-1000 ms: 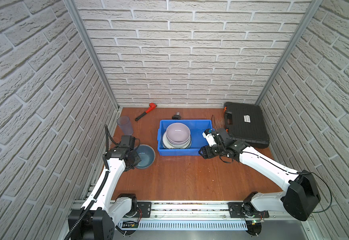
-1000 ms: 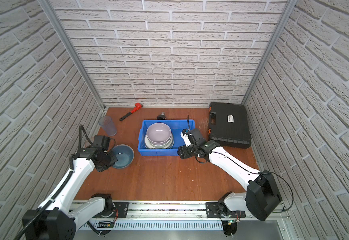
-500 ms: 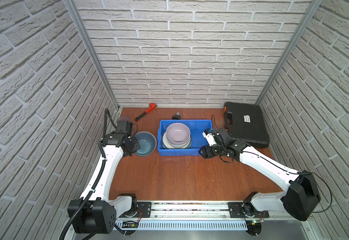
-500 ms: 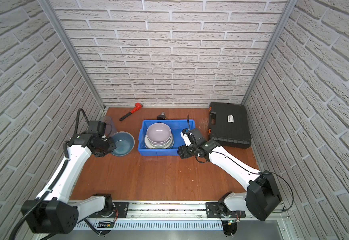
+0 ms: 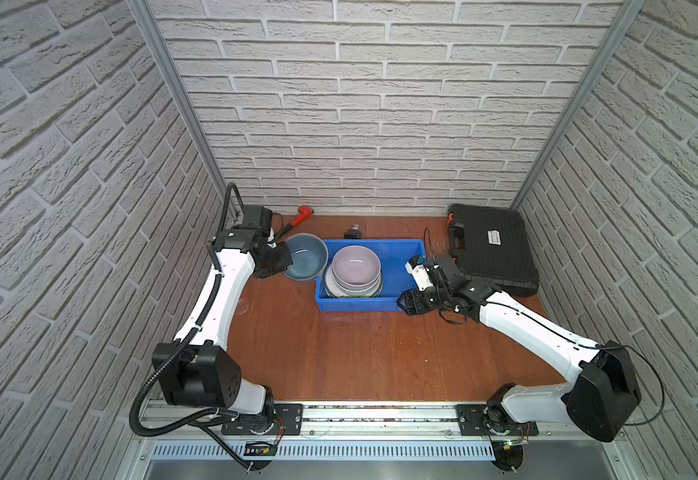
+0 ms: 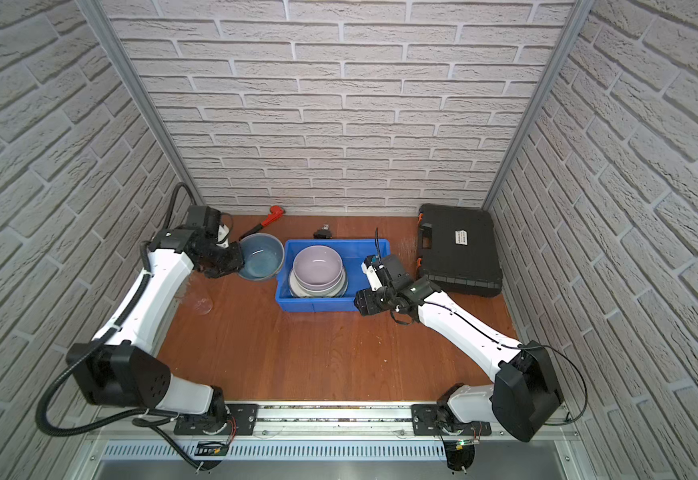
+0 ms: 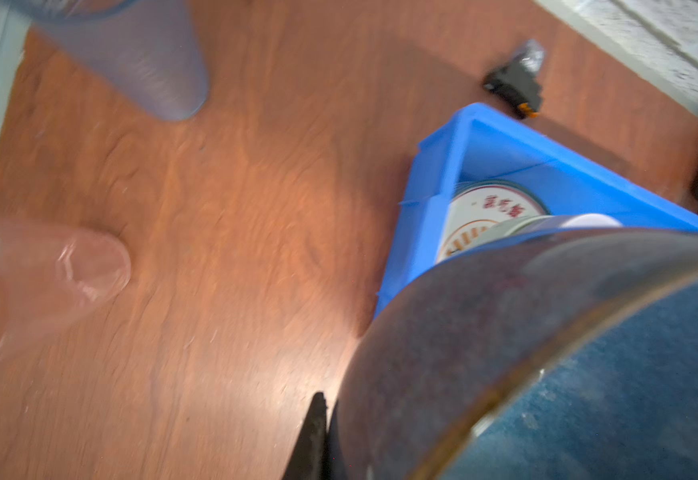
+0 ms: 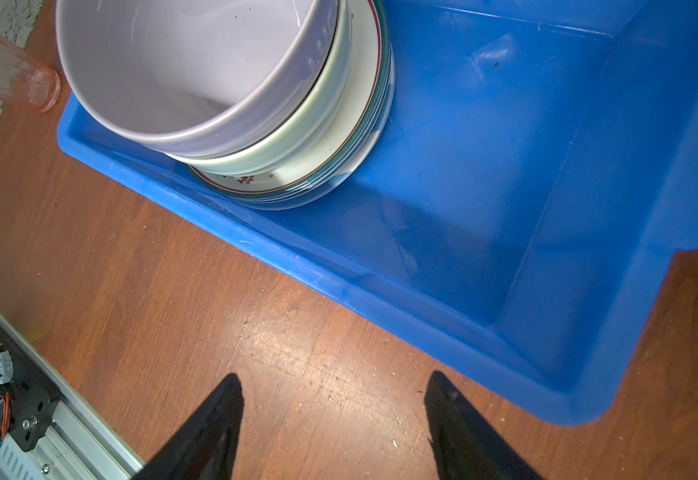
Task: Place the mixed dishes into the plastic bin
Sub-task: 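Lift the dark blue bowl and carry it over the bin with the left gripper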
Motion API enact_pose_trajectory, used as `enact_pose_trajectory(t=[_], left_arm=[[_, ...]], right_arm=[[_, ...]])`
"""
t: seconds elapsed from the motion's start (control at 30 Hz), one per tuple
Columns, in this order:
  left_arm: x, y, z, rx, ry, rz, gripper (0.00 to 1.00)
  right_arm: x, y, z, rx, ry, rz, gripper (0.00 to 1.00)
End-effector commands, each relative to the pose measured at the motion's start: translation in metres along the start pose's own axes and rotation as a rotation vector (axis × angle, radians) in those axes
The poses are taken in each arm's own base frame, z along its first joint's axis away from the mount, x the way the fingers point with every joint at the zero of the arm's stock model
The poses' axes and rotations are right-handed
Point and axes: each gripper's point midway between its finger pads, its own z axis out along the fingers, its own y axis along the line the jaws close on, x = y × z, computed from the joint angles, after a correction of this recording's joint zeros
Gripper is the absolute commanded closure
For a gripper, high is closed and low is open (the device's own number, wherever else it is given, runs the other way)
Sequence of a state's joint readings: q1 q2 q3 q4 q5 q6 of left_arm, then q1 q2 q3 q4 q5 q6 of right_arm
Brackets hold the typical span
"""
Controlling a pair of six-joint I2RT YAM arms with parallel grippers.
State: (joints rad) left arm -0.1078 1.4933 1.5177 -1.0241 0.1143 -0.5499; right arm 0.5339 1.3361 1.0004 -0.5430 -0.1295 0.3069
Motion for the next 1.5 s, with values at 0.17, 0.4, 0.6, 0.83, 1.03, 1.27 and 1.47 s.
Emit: enact_pose_trajectory(t=[0.17, 0.4, 0.6, 0.83, 1.03, 1.27, 1.47], left_arm=[[-0.029, -0.085, -0.002, 0.149, -0.034, 0.183, 1.0], [-0.021, -0.126, 0.026, 0.19, 0.049, 0.277, 1.0], [-0.011, -0.151, 0.041, 0.216, 0.095, 0.321, 1.0], [0.003, -0.163, 0.052, 0.211, 0.142, 0.376, 1.0], [0.014, -0.162, 0.057, 0.162, 0.17, 0.423, 1.0], [0.027, -0.16, 0.064, 0.122, 0.205, 0.47, 1.0], [0.029, -0.158, 0.07, 0.089, 0.208, 0.486, 1.0]], right_arm=[[-0.013, 0.007, -0.015, -0.02, -0.054, 0.02, 0.29], [-0.011, 0.006, -0.019, -0.013, -0.058, 0.016, 0.3], [-0.008, 0.005, -0.019, -0.015, -0.053, 0.016, 0.3], [-0.006, 0.004, -0.017, -0.011, -0.049, 0.011, 0.3], [-0.005, 0.003, -0.017, -0.009, -0.05, 0.012, 0.3], [-0.004, 0.002, -0.016, -0.009, -0.051, 0.016, 0.3], [-0.004, 0.002, -0.015, -0.009, -0.05, 0.017, 0.3]])
